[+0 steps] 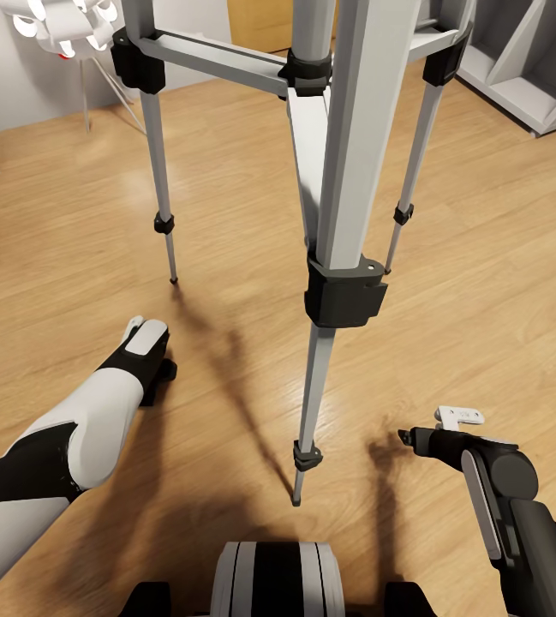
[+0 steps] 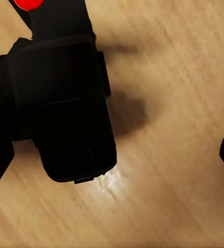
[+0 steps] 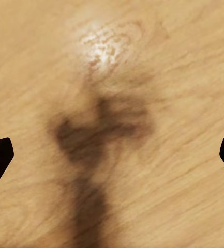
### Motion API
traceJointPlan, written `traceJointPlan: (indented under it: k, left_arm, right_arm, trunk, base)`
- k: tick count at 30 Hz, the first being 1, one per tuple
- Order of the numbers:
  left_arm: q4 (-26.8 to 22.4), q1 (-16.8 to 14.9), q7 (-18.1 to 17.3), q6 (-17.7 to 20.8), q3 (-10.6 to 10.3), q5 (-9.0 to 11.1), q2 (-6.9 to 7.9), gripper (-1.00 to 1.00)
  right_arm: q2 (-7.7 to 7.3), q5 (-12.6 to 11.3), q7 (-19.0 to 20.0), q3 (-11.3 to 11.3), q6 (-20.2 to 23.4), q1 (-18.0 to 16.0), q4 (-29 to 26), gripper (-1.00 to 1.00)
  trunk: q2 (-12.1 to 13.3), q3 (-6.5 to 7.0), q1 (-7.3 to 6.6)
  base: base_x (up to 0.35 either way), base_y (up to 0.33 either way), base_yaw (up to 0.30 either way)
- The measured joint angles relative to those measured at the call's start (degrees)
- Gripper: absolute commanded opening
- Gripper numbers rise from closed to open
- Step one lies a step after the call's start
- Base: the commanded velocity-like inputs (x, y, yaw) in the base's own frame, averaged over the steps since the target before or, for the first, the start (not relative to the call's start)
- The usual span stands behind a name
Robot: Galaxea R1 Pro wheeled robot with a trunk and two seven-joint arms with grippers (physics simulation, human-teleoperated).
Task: Attach the digital camera to the camera tripod in the bedroom.
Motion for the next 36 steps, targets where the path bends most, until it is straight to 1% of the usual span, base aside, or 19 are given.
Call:
traceJointPlan:
  k: [6, 10, 24, 31, 36]
  left_arm:
    - [0.1, 0.0, -1.9, -0.1, 0.1, 0.0, 0.21, 1.0]
    - [0.1, 0.0, -2.4, -0.1, 0.1, 0.0, 0.48, 1.0]
    - [0.2, 0.1, -2.8, -0.1, 0.1, -0.1, 0.91, 1.0]
    - [0.2, 0.6, -2.5, -1.2, 0.2, 0.0, 0.99, 1.0]
    - [0.2, 0.8, -2.3, -1.9, 0.2, 0.0, 0.93, 1.0]
  right_arm:
    - [-0.01, 0.0, 0.0, 0.0, 0.0, 0.0, 0.0, 1.0]
    - [-0.01, 0.0, 0.0, 0.0, 0.0, 0.0, 0.0, 1.0]
    - [-0.01, 0.0, 0.0, 0.0, 0.0, 0.0, 0.0, 1.0]
    - [0.03, 0.0, 0.0, 0.0, 0.0, 0.0, 0.0, 1.0]
    - [0.04, 0.0, 0.0, 0.0, 0.0, 0.0, 0.0, 1.0]
  trunk:
    - [0.0, 0.0, 0.0]
    - [0.0, 0.0, 0.0]
    - [0.0, 0.0, 0.0]
    - [0.0, 0.0, 0.0]
    - [-0.1, -1.1, 0.13]
  base:
    - [0.0, 0.0, 0.0]
    - [0.0, 0.0, 0.0]
    - [0.0, 0.0, 0.0]
    - [0.0, 0.0, 0.0]
    - [0.0, 0.0, 0.0]
